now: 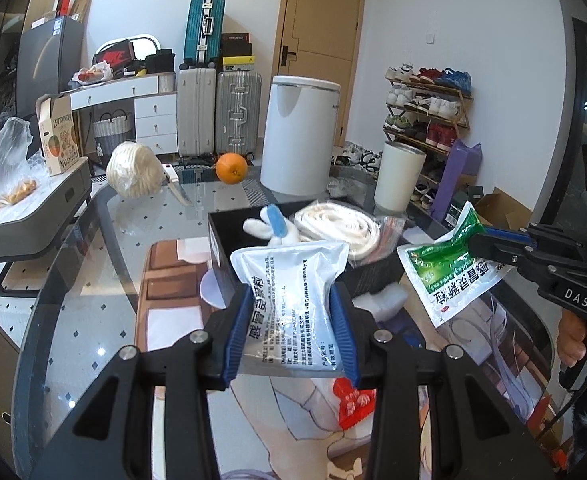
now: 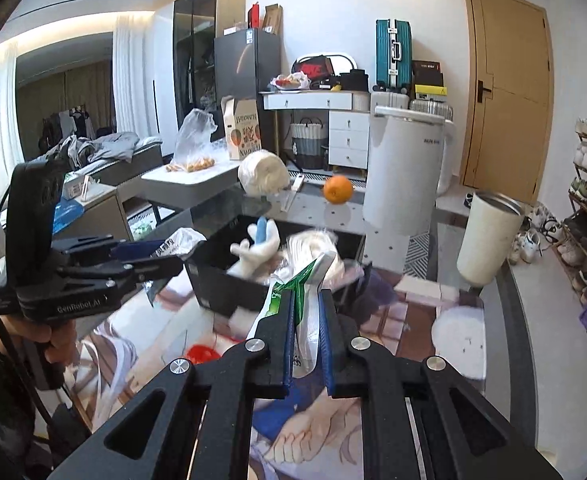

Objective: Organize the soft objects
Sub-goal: 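Lift the green sachet and white pouch over the black bin with both grippers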

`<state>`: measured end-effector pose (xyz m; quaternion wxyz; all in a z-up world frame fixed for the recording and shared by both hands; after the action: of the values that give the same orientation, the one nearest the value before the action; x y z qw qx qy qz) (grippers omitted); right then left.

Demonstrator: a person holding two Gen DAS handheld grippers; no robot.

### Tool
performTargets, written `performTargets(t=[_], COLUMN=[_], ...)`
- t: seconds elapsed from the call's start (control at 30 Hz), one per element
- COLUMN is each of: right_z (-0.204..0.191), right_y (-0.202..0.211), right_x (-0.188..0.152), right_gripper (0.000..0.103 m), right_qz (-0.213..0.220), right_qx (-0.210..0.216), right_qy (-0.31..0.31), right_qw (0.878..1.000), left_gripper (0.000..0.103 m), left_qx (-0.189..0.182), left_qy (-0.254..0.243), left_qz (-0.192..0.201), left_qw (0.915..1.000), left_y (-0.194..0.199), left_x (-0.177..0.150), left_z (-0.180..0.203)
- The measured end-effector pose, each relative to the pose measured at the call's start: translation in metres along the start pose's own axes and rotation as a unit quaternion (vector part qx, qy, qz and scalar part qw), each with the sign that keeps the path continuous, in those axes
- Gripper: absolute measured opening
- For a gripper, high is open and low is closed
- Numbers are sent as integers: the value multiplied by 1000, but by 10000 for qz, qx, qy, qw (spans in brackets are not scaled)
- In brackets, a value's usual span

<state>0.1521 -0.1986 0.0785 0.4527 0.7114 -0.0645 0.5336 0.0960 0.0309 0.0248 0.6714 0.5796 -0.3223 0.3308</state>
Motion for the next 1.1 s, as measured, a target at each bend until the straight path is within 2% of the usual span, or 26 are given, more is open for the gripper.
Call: performTargets(t=[0.27,0.67,0.87,1.1], right_z=[0,8,11,14], right_y=[-18,-55,-82,-115], right_x=[25,43,50,40], right_gripper=[10,10,8,7], right_qz=[207,186,28,-355], right_qx=[-81,5,95,180], right_qy=[30,-89,-112,-155], right_qw=[9997,9998,9999,9991], left_gripper=[38,38,38,38], left_qx=[24,125,136,230], left_qy=[146,154,182,29], left_qz=[212,197,112,-45], left_qw=[9997,9996,9997,9997], left_y=[-6,-38,-53,-73], left_x=[17,35,37,36], left_z=[-7,-12,-12,-9])
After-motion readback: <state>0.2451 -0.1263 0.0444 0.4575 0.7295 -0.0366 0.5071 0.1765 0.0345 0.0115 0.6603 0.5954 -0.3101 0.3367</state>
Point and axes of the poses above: each gripper's, at about its wrist camera, not at the fingertips, and y roughly against the way its jaws point, z to its right, x to its top, the point moved 3 cm from there along -y, roughly the way its jaws point, and after that the axes turned 2 degrees about -z, right-handed, at the moved point
